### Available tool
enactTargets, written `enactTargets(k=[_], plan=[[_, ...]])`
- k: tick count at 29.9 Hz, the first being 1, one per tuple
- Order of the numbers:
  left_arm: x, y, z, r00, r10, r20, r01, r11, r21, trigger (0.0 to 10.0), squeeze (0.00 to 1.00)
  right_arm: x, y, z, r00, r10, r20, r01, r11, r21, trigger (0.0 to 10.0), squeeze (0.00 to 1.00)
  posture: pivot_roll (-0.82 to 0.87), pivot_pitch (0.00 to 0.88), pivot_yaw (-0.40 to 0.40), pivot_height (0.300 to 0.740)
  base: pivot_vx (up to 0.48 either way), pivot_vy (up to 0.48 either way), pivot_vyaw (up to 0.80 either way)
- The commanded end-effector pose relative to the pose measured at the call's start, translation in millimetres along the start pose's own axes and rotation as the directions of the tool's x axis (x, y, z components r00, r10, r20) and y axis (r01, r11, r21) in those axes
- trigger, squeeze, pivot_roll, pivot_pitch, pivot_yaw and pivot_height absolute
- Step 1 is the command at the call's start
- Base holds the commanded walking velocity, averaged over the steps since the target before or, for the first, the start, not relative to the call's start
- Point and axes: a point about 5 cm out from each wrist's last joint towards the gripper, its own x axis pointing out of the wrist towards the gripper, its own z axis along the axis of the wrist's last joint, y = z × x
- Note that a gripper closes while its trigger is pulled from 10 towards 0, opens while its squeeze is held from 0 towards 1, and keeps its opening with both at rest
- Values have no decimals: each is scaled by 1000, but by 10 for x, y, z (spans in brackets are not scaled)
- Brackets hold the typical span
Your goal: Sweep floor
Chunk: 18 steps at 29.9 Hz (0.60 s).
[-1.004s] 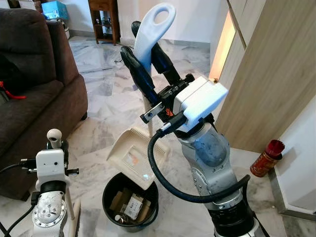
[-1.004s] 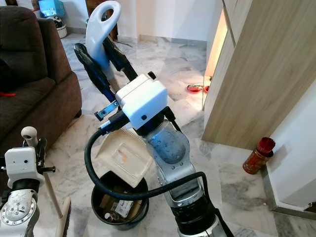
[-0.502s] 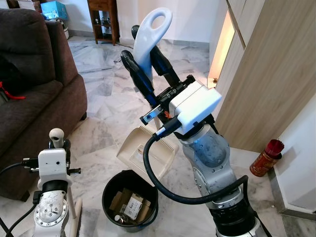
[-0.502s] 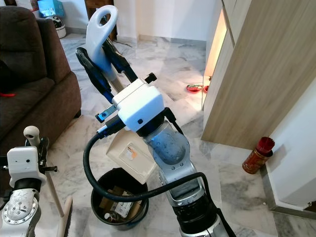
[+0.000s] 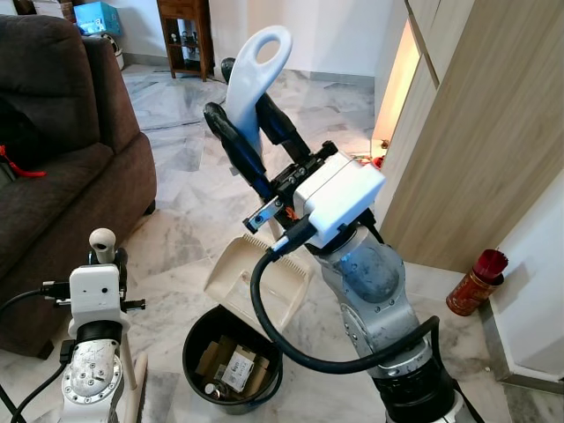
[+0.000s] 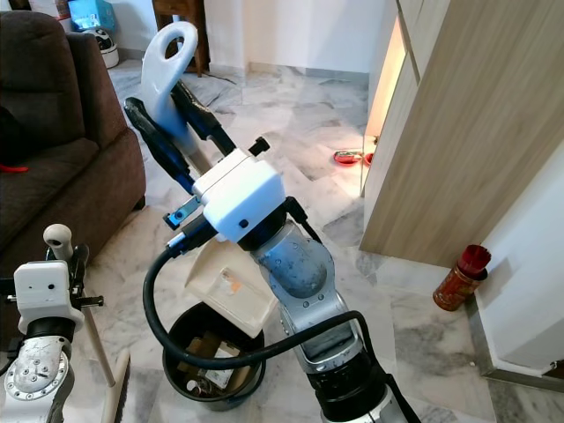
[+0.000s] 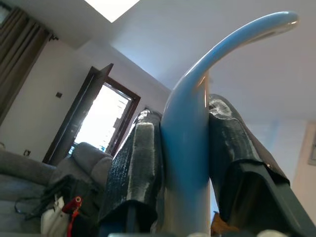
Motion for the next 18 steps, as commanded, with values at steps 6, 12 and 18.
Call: enactTargets(k=[6,12,18], plan=[[35,-6,66,999,0,39,0,1000,-1,10000,0,45,-32,90,999,-17,45,16,1000,18,10000,0,47,0,-20,740,0,0,0],[37,-5,68,999,1,40,-1,1000,0,10000,0,54,-22,104,999,-13,52,10,998,66,10000,0,47,0,-20,740,0,0,0],[43,-9,66,999,-1,41,1,1000,0,10000,0,51,10,100,999,15,46,-19,997,78,10000,0,48,0,-21,740,0,0,0]])
